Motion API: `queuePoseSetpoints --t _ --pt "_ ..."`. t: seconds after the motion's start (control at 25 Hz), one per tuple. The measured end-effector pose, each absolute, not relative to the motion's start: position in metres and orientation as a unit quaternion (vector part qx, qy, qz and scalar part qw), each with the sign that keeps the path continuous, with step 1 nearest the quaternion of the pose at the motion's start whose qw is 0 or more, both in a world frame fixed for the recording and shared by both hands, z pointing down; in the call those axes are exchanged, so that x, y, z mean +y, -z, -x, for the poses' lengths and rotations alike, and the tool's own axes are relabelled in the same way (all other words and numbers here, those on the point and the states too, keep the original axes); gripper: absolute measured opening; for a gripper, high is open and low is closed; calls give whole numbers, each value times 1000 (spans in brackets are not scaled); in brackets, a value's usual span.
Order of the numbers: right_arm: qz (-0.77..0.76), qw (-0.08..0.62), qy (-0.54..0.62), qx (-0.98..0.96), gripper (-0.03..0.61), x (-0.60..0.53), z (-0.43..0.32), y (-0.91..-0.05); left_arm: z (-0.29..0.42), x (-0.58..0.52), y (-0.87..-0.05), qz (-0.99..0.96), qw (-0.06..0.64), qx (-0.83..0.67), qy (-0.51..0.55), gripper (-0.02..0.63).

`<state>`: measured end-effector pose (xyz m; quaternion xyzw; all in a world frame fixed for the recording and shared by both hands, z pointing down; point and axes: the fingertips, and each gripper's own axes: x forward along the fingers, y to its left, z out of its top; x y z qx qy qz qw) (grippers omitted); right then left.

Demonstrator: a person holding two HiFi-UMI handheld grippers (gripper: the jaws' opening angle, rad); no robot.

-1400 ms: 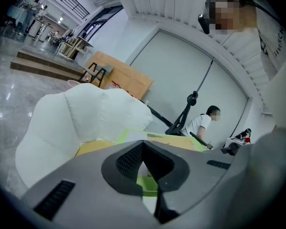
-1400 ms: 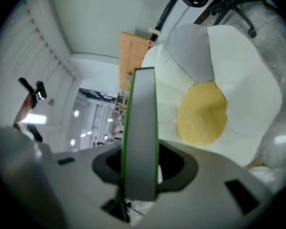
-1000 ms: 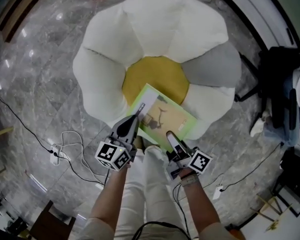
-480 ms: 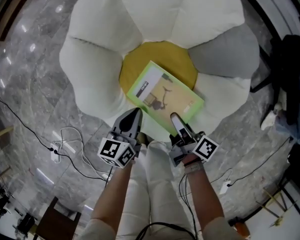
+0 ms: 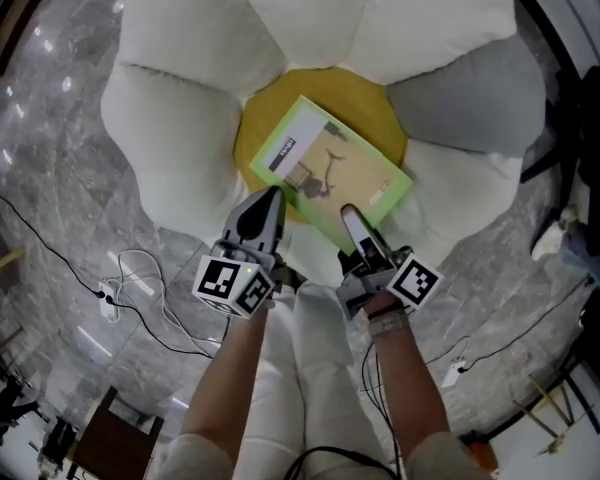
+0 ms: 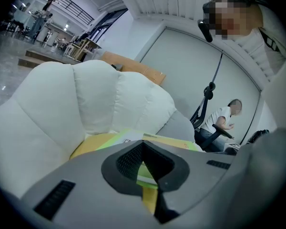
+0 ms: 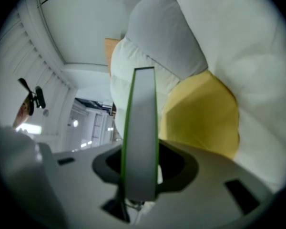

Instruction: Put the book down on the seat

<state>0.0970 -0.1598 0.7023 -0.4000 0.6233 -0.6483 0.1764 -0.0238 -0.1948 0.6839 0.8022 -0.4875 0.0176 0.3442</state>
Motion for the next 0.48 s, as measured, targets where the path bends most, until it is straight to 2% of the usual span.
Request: queuePoseSetpoints --t 0.48 --pt "375 146 655 640 149 -198 -79 -737 49 -214 -718 -793 324 -513 -47 23"
